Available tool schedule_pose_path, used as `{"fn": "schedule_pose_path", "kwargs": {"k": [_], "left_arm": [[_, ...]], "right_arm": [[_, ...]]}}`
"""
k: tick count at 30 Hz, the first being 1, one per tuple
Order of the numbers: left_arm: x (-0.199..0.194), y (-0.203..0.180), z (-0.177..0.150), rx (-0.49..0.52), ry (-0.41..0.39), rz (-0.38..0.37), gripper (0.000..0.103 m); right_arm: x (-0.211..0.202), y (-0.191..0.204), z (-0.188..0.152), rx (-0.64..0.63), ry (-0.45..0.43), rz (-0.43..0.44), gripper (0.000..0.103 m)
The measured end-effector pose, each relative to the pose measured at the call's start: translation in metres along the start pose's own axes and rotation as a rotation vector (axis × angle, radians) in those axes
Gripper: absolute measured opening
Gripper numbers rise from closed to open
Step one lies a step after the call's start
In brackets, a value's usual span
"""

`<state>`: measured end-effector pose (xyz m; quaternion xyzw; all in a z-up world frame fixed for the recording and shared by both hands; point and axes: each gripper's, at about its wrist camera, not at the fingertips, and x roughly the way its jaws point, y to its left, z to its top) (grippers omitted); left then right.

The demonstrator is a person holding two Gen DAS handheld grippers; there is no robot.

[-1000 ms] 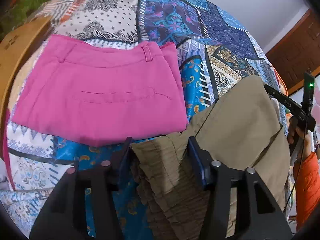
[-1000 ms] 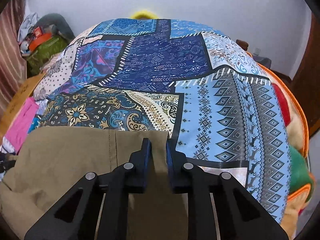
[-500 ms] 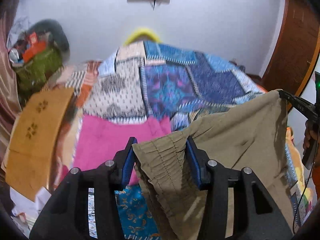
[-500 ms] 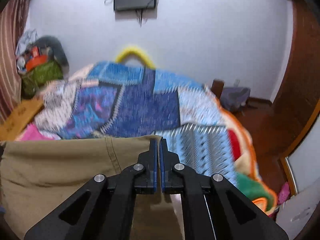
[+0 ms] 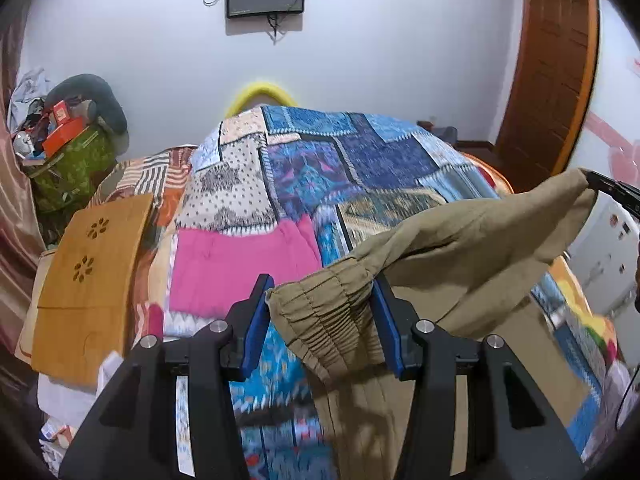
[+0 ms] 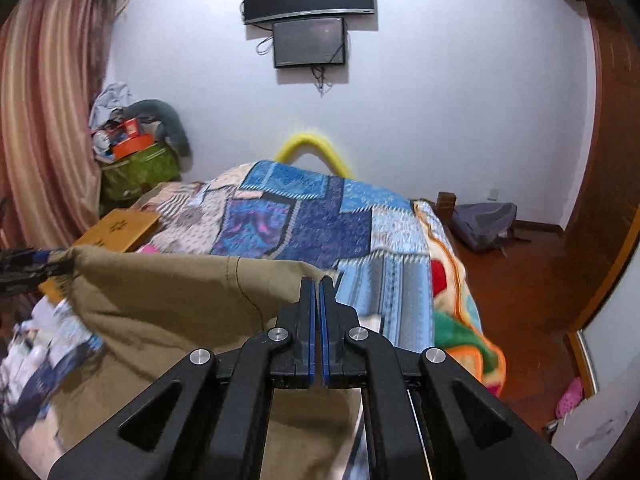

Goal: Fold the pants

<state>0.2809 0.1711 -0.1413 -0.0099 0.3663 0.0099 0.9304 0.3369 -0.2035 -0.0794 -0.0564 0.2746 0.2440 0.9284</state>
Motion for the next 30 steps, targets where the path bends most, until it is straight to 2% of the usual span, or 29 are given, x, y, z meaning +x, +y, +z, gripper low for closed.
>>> {"fn": "schedule_pose_path", "kwargs": {"k": [7, 10, 16, 19, 24, 28, 30], "left_arm": [[-0.021, -0.013, -0.061, 0.05, 0.061, -0.022, 0.049], [-0.022, -0.02, -0.091, 0.071, 0.114, -0.019, 0.05], [-0.022, -0.026, -0.141, 0.047, 0.194, -0.005, 0.052], [-0.024, -0.023, -0.158, 0.025, 0.224, 0.011, 0.052], [-0.038, -0.014, -0.168, -0.023, 0.236, 0.021, 0.052], [-0.058, -0.017, -0.153, -0.024, 0.189, 0.036, 0.052], [-0.067, -0.024, -0.142, -0.018, 0.156, 0.027, 0.055]], "right_arm": [[-0.035, 0.015, -0.066, 0.012, 0.076, 0.034, 0.001], [-0.045, 0.018, -0.093, 0.044, 0.116, 0.041, 0.001], [-0.047, 0.024, -0.151, 0.14, 0.226, 0.06, 0.002], [-0.044, 0.029, -0.177, 0.162, 0.293, 0.034, 0.003], [-0.053, 0.035, -0.202, 0.176, 0.356, -0.034, 0.003], [-0.07, 0.046, -0.198, 0.141, 0.323, -0.027, 0.004], [-0.075, 0.054, -0.19, 0.113, 0.297, -0.011, 0.008]]}}
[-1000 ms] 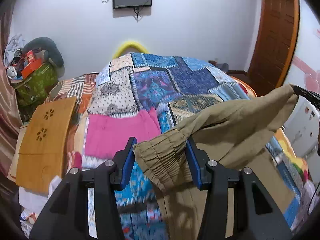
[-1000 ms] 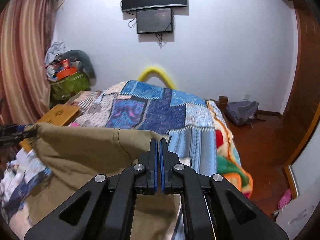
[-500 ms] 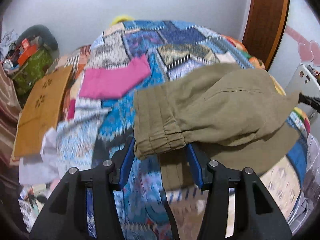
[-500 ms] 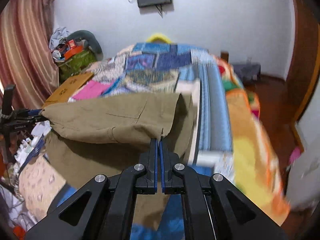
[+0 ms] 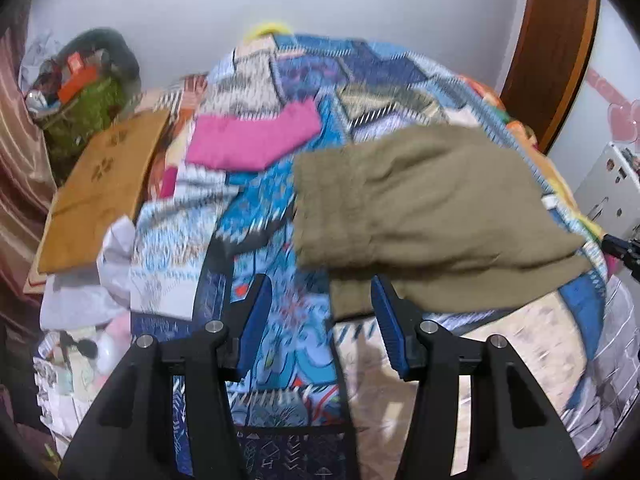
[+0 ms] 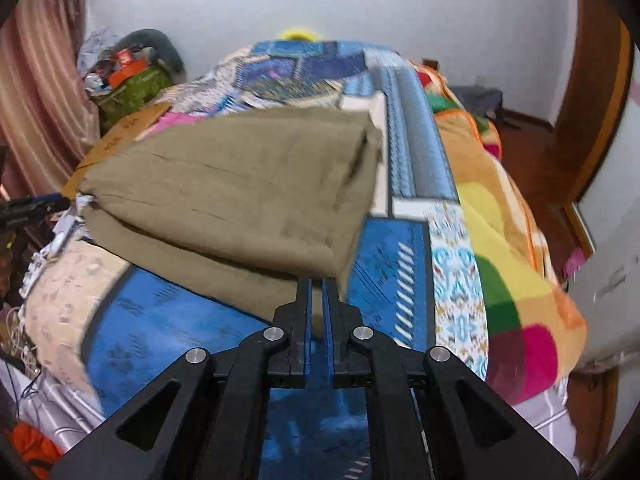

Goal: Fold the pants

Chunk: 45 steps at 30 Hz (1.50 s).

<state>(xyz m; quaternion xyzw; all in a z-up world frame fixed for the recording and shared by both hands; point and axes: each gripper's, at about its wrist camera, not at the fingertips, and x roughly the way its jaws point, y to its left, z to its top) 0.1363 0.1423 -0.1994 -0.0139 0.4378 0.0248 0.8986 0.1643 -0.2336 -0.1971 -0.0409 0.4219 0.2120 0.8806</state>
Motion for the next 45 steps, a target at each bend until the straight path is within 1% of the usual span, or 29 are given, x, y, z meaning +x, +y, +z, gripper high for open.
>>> {"fn": "schedule_pose_path", "kwargs": {"k": [1, 2, 3, 4, 5, 6, 8, 10, 14, 17, 18, 19, 20, 21, 22, 23, 26, 28, 29, 30, 32, 33, 34, 37, 41, 44, 45], "left_arm": [[-0.002, -0.003, 0.004, 0.005, -0.008, -0.004, 0.057], [-0.005, -0.009, 0.008, 0.015, -0.017, -0.009, 0.061], [-0.007, -0.018, 0.014, 0.032, -0.028, -0.019, 0.063], [-0.007, -0.023, 0.017, 0.042, -0.031, -0.024, 0.064], [-0.006, -0.033, 0.021, 0.062, -0.028, -0.039, 0.066], [-0.004, -0.039, 0.023, 0.077, -0.022, -0.05, 0.068], [0.003, -0.054, 0.027, 0.113, 0.006, -0.091, 0.073], [0.009, -0.065, 0.029, 0.135, 0.025, -0.116, 0.075], [0.022, -0.085, 0.029, 0.185, 0.046, -0.137, 0.075], [0.033, -0.092, 0.027, 0.185, 0.097, -0.224, 0.075], [0.036, -0.096, 0.026, 0.194, 0.105, -0.232, 0.075], [0.039, -0.1, 0.025, 0.213, 0.104, -0.226, 0.075], [0.04, -0.104, 0.024, 0.226, 0.104, -0.221, 0.075], [0.043, -0.109, 0.022, 0.248, 0.106, -0.217, 0.075], [0.044, -0.112, 0.021, 0.263, 0.109, -0.218, 0.075], [0.046, -0.116, 0.02, 0.279, 0.112, -0.22, 0.075], [0.05, -0.125, 0.019, 0.332, 0.109, -0.183, 0.073], [0.052, -0.128, 0.019, 0.351, 0.095, -0.14, 0.061], [0.054, -0.129, 0.02, 0.353, 0.101, -0.115, 0.048], [0.055, -0.128, 0.022, 0.347, 0.113, -0.114, 0.037], [0.051, -0.126, 0.023, 0.334, 0.113, -0.131, 0.028], [0.046, -0.127, 0.023, 0.34, 0.103, -0.127, 0.022], [0.04, -0.129, 0.023, 0.352, 0.087, -0.117, 0.019], [0.027, -0.133, 0.02, 0.365, 0.063, -0.112, 0.018], [0.02, -0.134, 0.013, 0.345, 0.069, -0.155, 0.018], [0.023, -0.136, 0.003, 0.334, 0.09, -0.18, 0.018], [0.024, -0.135, 0.0, 0.324, 0.093, -0.182, 0.019]], "right_arm": [[-0.003, 0.006, 0.007, -0.02, -0.015, 0.019, 0.011], [-0.004, 0.013, 0.008, -0.035, -0.023, 0.035, 0.02], [-0.004, 0.019, 0.012, -0.052, -0.029, 0.055, 0.032], [-0.003, 0.027, 0.017, -0.073, -0.035, 0.076, 0.038], [-0.001, 0.037, 0.021, -0.101, -0.043, 0.1, 0.048], [0.003, 0.046, 0.025, -0.133, -0.043, 0.114, 0.053], [0.013, 0.066, 0.031, -0.202, -0.035, 0.131, 0.054], [0.024, 0.083, 0.034, -0.255, -0.024, 0.161, 0.054], [0.051, 0.103, 0.035, -0.317, 0.018, 0.189, 0.054], [0.068, 0.108, 0.035, -0.332, 0.049, 0.192, 0.054], [0.07, 0.111, 0.034, -0.343, 0.053, 0.187, 0.053], [0.072, 0.111, 0.033, -0.35, 0.044, 0.193, 0.052], [0.071, 0.111, 0.032, -0.35, 0.037, 0.206, 0.046], [0.071, 0.11, 0.032, -0.347, 0.034, 0.215, 0.033], [0.07, 0.11, 0.034, -0.344, 0.031, 0.216, 0.024], [0.07, 0.108, 0.035, -0.338, 0.03, 0.224, 0.013], [0.067, 0.107, 0.04, -0.318, 0.016, 0.247, 0.008], [0.063, 0.107, 0.042, -0.315, 0.007, 0.254, 0.007], [0.06, 0.106, 0.044, -0.31, -0.001, 0.258, 0.007], [0.057, 0.106, 0.045, -0.308, -0.007, 0.26, 0.007], [0.05, 0.105, 0.047, -0.309, -0.019, 0.259, 0.006], [0.047, 0.104, 0.047, -0.309, -0.023, 0.26, 0.006], [0.043, 0.104, 0.047, -0.306, -0.026, 0.264, 0.006], [0.034, 0.104, 0.045, -0.307, -0.03, 0.269, 0.006], [0.023, 0.102, 0.039, -0.305, -0.032, 0.265, 0.006], [0.021, 0.099, 0.034, -0.287, -0.02, 0.267, 0.006], [0.023, 0.098, 0.031, -0.28, -0.009, 0.268, 0.008]]}}
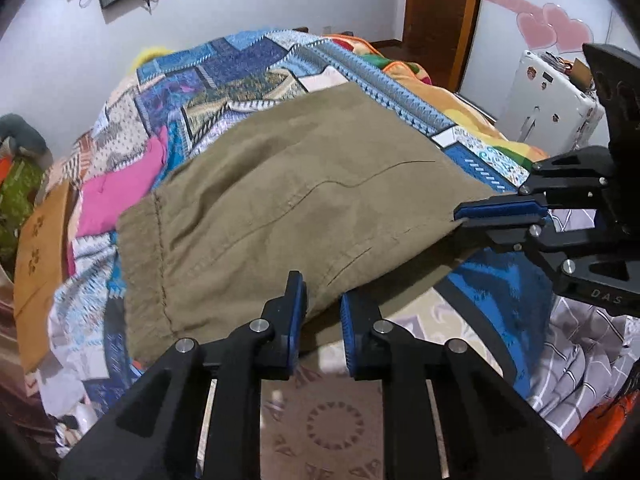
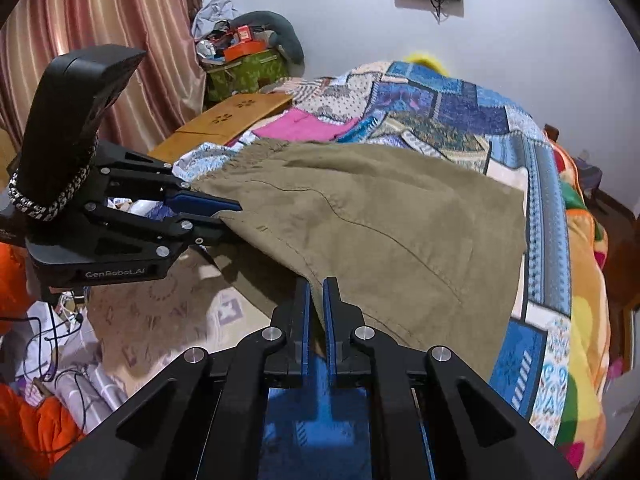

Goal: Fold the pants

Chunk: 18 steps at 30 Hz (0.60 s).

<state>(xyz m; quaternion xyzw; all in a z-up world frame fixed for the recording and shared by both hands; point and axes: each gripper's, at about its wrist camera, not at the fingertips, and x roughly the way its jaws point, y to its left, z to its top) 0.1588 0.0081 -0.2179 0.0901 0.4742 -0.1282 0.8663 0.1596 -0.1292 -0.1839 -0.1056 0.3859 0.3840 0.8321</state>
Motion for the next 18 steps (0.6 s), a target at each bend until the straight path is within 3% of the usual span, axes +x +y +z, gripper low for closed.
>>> {"fn": "schedule_pose_path", "kwargs": {"k": [6, 10, 14, 16, 18], "left_arm": [[-0.013, 0.013, -0.014, -0.085, 0.005, -0.074, 0.024], [-0.035, 0.031, -0.019, -0.129, -0.032, -0.035, 0.029], [-0.05, 0.07, -0.023, -0.221, -0.083, 0.064, 0.059], [-0.048, 0.091, -0.025, -0.285, -0.08, 0.092, 0.063], [-0.041, 0.111, -0.027, -0.354, -0.06, 0.069, 0.063]], "right_arm": [[0.003, -0.008, -0.017, 0.091, 0.049, 0.011, 0.013], [-0.012, -0.023, -0.023, 0.162, 0.029, -0.018, 0.013], [-0.033, -0.044, -0.028, 0.231, -0.005, -0.08, 0.014], [-0.044, -0.057, -0.032, 0.26, -0.024, -0.139, 0.023], [-0.054, -0.07, -0.038, 0.298, -0.044, -0.187, 0.04]]}}
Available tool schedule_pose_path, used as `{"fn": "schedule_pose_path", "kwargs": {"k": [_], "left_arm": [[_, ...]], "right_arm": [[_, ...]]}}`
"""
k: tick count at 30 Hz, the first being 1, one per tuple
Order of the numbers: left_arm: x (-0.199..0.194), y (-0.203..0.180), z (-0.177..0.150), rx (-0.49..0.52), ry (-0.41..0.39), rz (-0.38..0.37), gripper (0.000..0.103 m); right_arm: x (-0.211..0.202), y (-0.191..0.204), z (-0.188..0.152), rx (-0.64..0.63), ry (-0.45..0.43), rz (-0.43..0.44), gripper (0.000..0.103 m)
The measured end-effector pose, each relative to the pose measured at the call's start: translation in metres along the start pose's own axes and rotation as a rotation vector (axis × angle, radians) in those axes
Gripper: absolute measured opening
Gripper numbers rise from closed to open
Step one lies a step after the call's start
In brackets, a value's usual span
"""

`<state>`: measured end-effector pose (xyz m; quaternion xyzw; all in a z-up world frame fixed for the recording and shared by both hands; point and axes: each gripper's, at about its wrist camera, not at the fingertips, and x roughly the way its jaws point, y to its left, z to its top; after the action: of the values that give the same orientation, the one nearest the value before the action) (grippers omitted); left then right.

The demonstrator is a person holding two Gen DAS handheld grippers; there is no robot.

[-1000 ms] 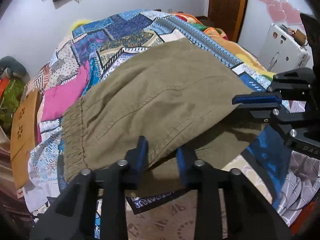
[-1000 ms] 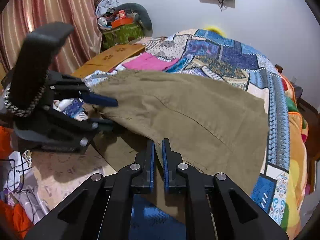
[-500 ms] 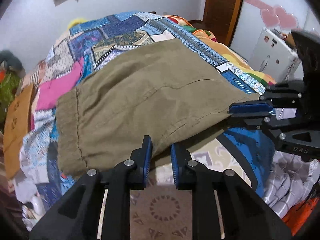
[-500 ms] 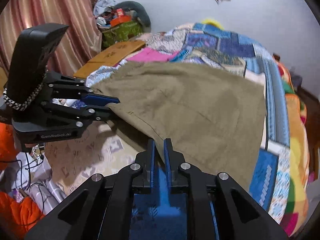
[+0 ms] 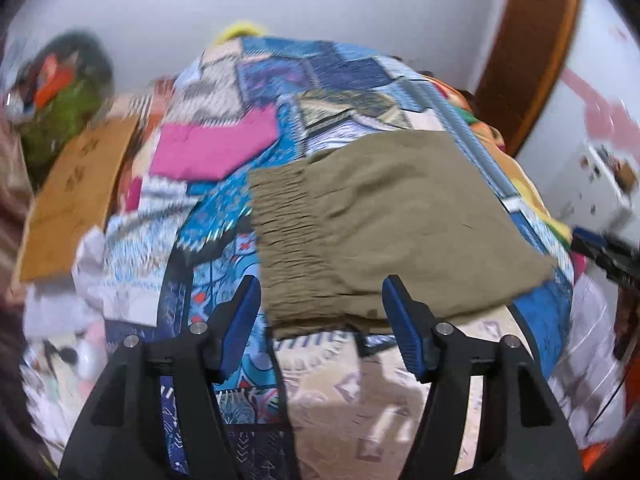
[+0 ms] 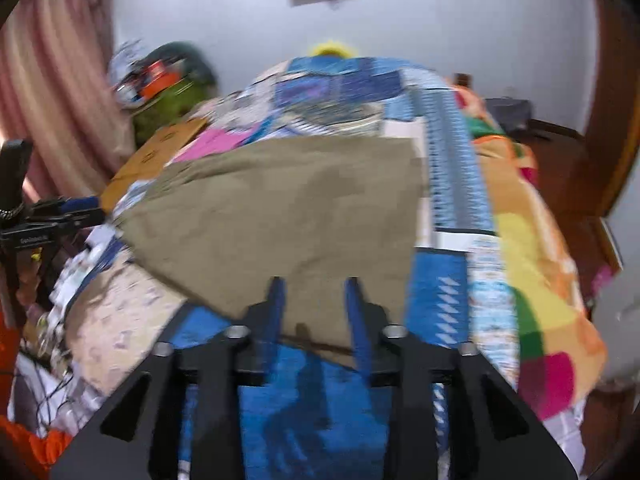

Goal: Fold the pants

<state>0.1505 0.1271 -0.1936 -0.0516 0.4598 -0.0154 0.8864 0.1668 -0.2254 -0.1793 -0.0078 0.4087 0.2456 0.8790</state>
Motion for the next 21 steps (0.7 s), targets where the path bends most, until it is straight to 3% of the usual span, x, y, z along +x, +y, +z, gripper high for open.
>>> {"fn": "schedule_pose_path", "kwargs": {"k": [5, 10, 13, 15, 16, 19, 21], "left_arm": [[0.028, 0.021, -0.004, -0.106, 0.068, -0.024, 0.063], [0.045, 0.021, -0.016, -0.155, 0.112, -0.084, 0.063], [0.045, 0.015, -0.019, -0.147, 0.099, -0.073, 0.063], [0.044, 0.009, -0.02, -0.12, 0.087, -0.058, 0.056], [0.043, 0.007, -0.02, -0.107, 0.08, -0.048, 0.056], [0.039, -0.005, -0.019, -0.039, 0.057, 0.008, 0.052], [0.036, -0.018, -0.019, 0.036, 0.038, 0.074, 0.051]], "right_arm": [[0.003, -0.032, -0.008, 0.108, 0.021, -0.076, 0.041], [0.019, -0.044, -0.023, 0.206, 0.07, -0.028, 0.041], [0.033, -0.041, -0.029, 0.226, 0.1, 0.004, 0.041], [0.038, -0.035, -0.033, 0.215, 0.106, 0.024, 0.04], [0.04, -0.033, -0.034, 0.201, 0.109, 0.016, 0.037], [0.04, -0.028, -0.036, 0.143, 0.108, -0.033, 0.013], [0.036, -0.026, -0.036, 0.107, 0.092, -0.035, 0.009]]}}
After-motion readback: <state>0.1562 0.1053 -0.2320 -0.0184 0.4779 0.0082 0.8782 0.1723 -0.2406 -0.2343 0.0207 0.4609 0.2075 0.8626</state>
